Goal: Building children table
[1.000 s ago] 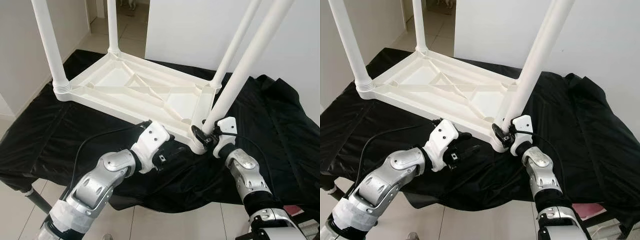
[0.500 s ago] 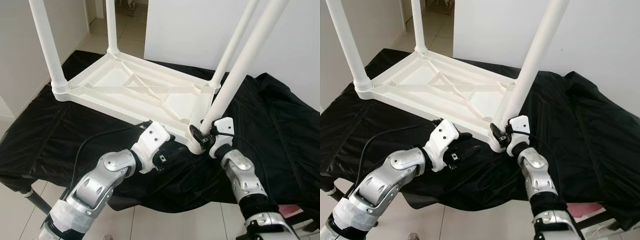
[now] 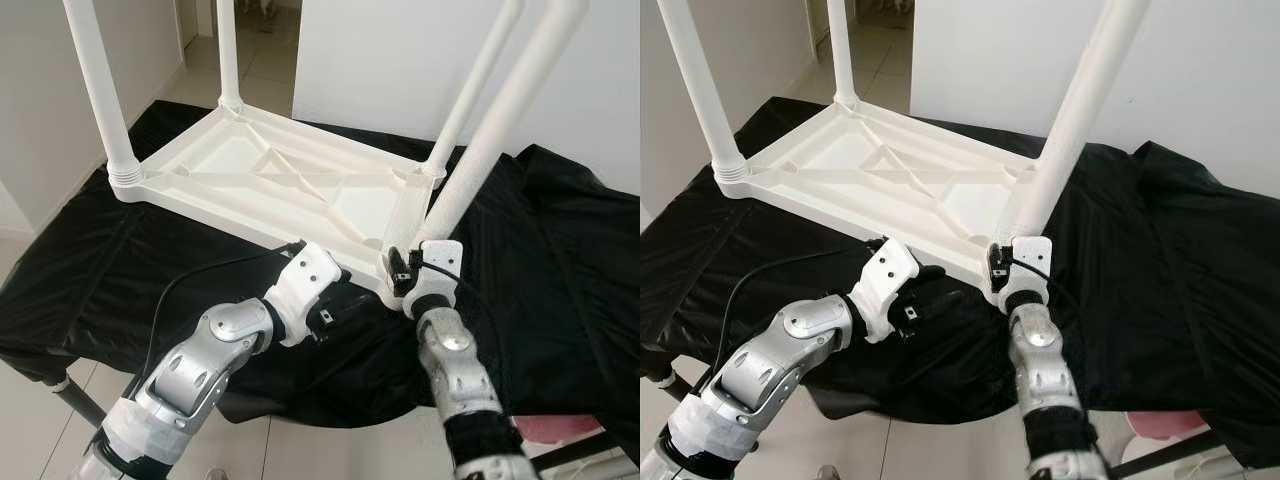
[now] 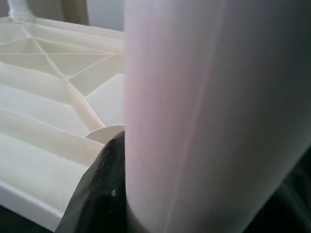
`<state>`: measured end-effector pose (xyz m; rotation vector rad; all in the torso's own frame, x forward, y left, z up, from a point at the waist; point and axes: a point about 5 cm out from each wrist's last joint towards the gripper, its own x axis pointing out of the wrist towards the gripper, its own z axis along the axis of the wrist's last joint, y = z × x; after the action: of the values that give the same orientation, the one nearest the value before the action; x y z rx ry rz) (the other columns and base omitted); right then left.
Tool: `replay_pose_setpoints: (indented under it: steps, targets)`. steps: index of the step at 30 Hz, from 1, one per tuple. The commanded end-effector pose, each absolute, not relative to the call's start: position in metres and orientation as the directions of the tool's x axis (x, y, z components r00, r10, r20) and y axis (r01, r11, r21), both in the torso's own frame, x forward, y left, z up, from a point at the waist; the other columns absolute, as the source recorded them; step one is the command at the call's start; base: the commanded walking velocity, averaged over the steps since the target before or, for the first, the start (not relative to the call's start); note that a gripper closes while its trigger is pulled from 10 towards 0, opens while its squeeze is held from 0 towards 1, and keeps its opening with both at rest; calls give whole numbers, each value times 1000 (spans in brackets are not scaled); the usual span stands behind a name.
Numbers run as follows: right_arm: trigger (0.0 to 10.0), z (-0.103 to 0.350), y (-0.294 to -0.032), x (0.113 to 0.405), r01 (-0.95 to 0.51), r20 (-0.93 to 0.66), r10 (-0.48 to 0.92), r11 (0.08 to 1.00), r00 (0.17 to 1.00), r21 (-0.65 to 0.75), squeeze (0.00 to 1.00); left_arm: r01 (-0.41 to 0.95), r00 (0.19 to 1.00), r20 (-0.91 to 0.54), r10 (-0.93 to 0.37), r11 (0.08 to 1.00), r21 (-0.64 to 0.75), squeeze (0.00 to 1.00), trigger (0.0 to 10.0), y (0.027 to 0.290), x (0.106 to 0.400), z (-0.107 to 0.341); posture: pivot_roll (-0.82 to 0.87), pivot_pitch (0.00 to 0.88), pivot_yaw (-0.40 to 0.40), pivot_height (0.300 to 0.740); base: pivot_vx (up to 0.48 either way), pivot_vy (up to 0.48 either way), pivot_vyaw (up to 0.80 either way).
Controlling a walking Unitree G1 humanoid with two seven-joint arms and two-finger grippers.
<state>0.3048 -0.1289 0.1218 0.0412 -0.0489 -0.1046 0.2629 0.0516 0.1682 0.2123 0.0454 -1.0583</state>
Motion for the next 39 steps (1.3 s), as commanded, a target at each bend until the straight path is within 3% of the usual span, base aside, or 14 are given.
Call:
replay_pose_setpoints:
  steps: [1,13,14,15,16,22,36,37,39]
  targets:
    - [10000,108,-122,297,101,-40,-99,994,994,33,0,894,441,-141,-887,420,156,0,10000,47,261,169,46,31,-102,740,0,0,0]
    - [10000,112,-118,295,57,-45,-53,996,998,74,0,891,446,-135,-885,426,155,0,10000,46,262,169,44,35,-103,740,0,0,0]
    - [10000,115,-117,294,45,-31,-43,996,999,80,94,892,446,-134,-885,426,154,0,10000,46,262,169,44,35,-103,740,0,0,0]
    - [10000,115,-117,294,45,-31,-43,996,999,80,94,892,446,-134,-885,426,154,0,10000,46,262,169,44,35,-103,740,0,0,0]
    - [10000,118,-116,294,25,-11,-24,996,1000,91,1000,892,445,-134,-885,425,154,0,10000,45,262,169,44,35,-103,740,0,0,0]
    - [10000,124,-117,292,-7,23,5,996,1000,92,1000,892,445,-134,-885,426,152,0,10000,45,261,169,44,39,-103,740,0,0,0]
    - [10000,117,-154,285,-209,90,200,972,976,105,1000,873,483,-116,-868,466,144,0,10000,47,264,166,40,33,-110,740,0,0,0]
    - [10000,117,-161,284,-244,96,235,966,967,88,549,871,486,-113,-867,469,144,0,10000,48,264,165,40,33,-110,740,0,0,0]
    - [10000,118,-166,284,-264,100,257,962,961,70,549,871,486,-112,-867,469,145,0,10000,48,264,165,37,35,-108,740,0,0,0]
